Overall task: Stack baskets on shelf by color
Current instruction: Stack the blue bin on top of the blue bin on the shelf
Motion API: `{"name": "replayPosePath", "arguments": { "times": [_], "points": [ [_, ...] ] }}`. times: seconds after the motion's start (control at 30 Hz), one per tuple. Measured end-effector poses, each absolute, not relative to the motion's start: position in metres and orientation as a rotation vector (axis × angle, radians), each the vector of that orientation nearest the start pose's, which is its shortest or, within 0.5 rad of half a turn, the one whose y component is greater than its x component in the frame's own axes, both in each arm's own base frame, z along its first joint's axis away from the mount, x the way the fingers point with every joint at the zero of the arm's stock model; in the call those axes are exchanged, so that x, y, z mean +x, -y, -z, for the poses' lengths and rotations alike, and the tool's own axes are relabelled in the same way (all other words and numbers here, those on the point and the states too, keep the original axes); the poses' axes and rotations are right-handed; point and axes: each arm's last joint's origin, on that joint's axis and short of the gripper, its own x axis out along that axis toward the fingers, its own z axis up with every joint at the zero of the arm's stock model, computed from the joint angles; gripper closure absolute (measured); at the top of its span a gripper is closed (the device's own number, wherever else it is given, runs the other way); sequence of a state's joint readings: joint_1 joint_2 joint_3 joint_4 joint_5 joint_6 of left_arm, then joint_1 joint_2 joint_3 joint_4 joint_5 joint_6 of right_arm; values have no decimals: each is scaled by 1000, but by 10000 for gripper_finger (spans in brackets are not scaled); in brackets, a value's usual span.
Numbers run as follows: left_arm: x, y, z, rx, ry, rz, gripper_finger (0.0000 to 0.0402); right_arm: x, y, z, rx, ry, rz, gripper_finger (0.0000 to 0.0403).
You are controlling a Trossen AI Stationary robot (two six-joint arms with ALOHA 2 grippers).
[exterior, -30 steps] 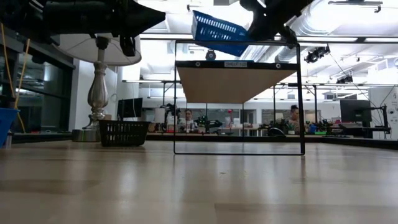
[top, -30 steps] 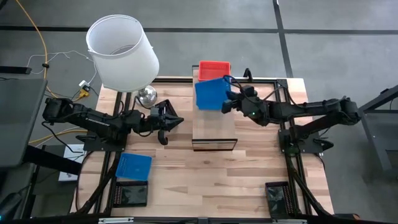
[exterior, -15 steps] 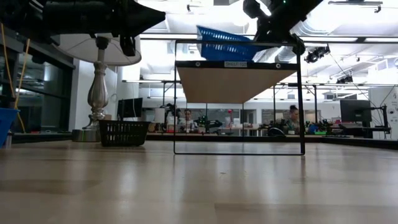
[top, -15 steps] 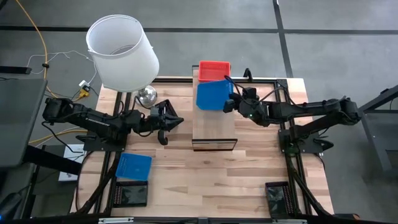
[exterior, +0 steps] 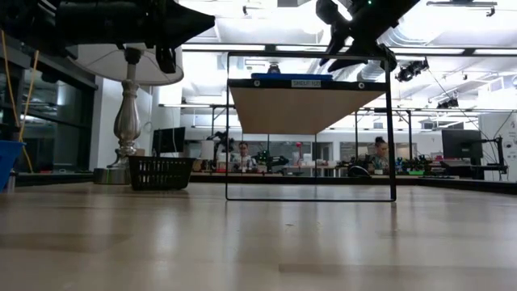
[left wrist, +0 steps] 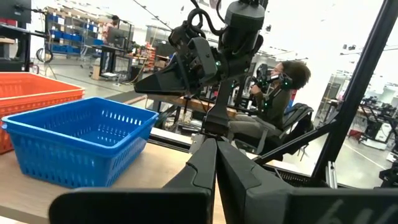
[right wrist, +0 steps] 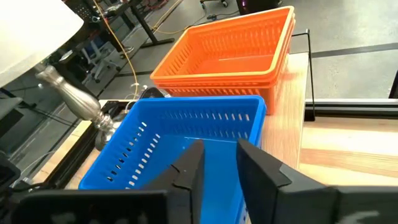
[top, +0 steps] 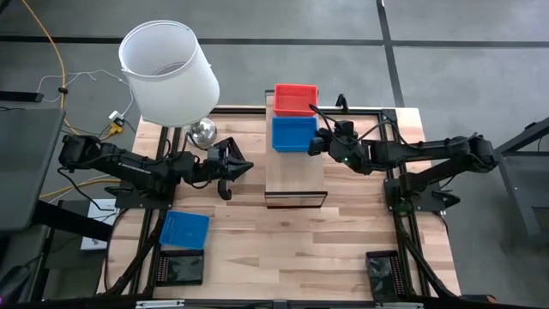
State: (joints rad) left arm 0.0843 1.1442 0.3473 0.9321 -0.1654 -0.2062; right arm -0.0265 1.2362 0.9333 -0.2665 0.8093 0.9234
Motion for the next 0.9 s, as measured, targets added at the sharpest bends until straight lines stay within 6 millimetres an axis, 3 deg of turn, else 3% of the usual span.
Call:
{"name": "replayPosePath", "arguments": {
  "times": [0.23,0.47,0.73,0.9],
  "points": [
    [219,-23,-223,-210,159,-232,402,251,28,-298,486,-162,976,283],
    [220,-21,-223,-169,147,-168,401,216,23,-312,298,-324,903,277],
    [220,-21,-224,-161,148,-151,401,162,-4,-302,225,-602,863,276],
    [220,-21,-224,-162,149,-150,401,147,-27,-298,170,-587,853,276]
  ]
}}
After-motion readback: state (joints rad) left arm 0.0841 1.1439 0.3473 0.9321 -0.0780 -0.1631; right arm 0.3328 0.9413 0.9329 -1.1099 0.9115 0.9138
